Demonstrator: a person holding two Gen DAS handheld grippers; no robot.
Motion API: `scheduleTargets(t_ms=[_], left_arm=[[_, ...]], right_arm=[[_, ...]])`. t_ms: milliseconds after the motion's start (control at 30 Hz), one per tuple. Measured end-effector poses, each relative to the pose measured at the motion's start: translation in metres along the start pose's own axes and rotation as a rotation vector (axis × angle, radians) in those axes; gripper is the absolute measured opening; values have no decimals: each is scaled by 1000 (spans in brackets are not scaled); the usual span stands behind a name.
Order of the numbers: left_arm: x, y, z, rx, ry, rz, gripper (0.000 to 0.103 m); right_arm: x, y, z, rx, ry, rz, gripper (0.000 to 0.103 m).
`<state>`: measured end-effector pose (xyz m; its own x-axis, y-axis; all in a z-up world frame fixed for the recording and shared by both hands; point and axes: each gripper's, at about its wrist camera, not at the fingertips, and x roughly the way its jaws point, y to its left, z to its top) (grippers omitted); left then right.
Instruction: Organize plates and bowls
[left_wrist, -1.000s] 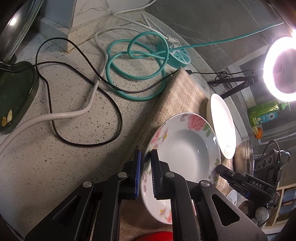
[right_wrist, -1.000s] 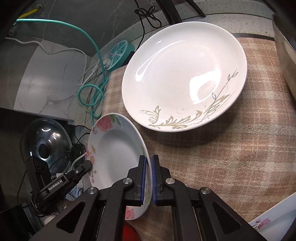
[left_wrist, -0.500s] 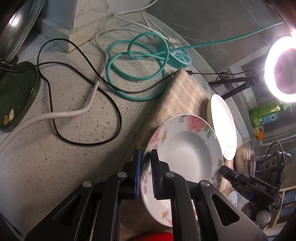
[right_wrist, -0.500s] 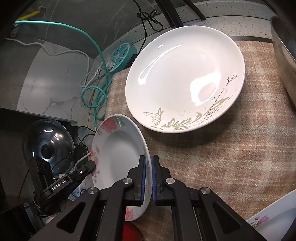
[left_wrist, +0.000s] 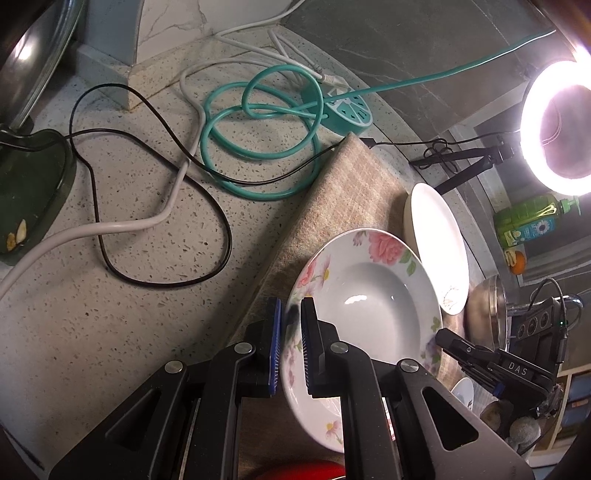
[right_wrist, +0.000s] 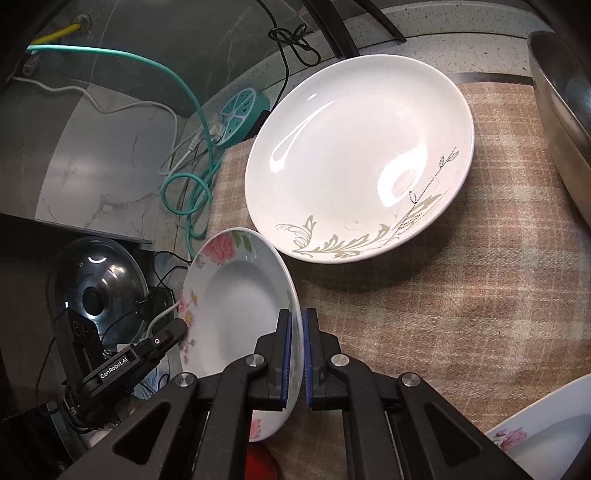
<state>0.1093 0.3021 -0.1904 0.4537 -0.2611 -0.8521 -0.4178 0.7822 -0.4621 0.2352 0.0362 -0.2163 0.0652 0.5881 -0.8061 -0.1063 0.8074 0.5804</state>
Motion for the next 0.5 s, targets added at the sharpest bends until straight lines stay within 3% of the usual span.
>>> scheduleTargets(t_ms=[500], left_arm=[[-15, -7, -2, 2, -26, -10, 9]], right_arm=[[-15, 4, -4, -28, -17, 32, 6]])
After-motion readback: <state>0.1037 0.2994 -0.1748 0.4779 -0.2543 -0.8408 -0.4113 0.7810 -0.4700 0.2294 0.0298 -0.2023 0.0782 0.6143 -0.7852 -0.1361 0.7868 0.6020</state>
